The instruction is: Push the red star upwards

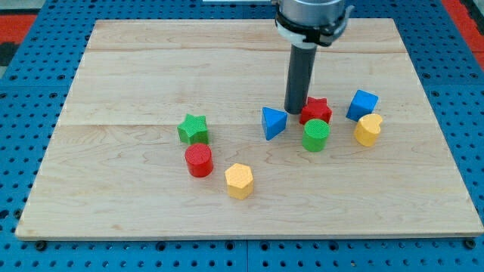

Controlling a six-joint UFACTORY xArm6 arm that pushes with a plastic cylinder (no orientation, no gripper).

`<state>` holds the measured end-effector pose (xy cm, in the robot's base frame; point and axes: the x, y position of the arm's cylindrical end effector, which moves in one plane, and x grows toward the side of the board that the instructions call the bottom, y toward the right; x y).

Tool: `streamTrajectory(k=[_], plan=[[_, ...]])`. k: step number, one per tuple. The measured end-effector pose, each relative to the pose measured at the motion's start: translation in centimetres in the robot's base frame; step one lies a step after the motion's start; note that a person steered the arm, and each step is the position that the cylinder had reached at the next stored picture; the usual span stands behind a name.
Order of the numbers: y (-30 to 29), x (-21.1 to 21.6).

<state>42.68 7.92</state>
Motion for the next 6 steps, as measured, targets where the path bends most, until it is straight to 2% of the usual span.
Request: streamTrajectory(k=[2, 3, 4, 5, 6], plan=[[-5.5, 0.4], [-6.6, 4.6], [-0.2, 7.6], [7.7, 7.6], [7.6, 5.1]])
